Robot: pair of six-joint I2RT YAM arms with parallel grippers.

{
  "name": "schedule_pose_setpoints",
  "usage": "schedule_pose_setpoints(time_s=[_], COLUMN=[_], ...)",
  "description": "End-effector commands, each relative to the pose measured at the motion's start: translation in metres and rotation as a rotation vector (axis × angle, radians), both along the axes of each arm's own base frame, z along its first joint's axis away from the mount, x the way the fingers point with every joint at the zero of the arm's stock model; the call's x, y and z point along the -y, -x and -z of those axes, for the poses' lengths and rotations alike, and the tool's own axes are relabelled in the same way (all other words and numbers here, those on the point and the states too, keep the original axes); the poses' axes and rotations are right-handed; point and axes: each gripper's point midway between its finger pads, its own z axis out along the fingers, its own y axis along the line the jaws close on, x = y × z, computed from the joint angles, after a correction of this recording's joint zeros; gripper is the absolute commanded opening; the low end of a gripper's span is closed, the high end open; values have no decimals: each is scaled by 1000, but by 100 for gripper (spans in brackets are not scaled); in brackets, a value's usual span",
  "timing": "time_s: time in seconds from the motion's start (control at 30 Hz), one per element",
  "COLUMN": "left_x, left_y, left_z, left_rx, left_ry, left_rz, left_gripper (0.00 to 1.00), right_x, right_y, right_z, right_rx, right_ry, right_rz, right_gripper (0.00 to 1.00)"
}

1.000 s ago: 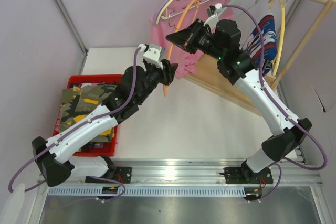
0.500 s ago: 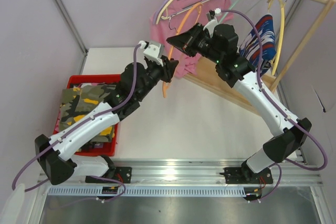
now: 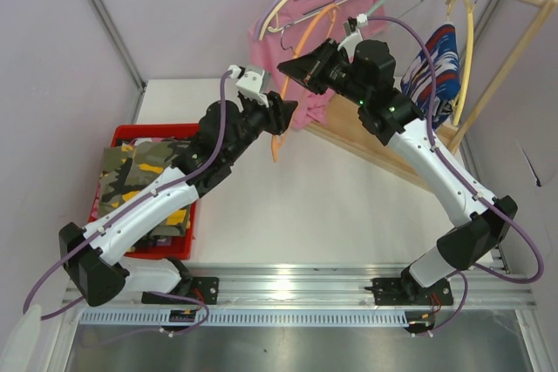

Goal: Remove the trousers from the hanger
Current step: Pass the hanger from the right arm to the left

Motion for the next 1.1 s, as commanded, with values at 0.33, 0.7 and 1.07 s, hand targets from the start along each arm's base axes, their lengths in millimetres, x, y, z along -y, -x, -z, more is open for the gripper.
schedule_pose_setpoints(time_s=[0.33, 0.7, 1.07], left_x=[-6, 2, -35], left_y=[4, 0, -16], left_z=[8, 6, -31], left_rx=[-35, -32, -85], left_ry=[29, 27, 23], left_rz=[-11, 4, -35], left_gripper=[57, 4, 0], right_x=[18, 16, 36], right_y=[22, 25, 12], right_z=[-73, -74, -65], right_rx=[147, 155, 185], right_ry=[-143, -147, 96], right_rz=[36, 17, 48], right_gripper=[0, 0, 70])
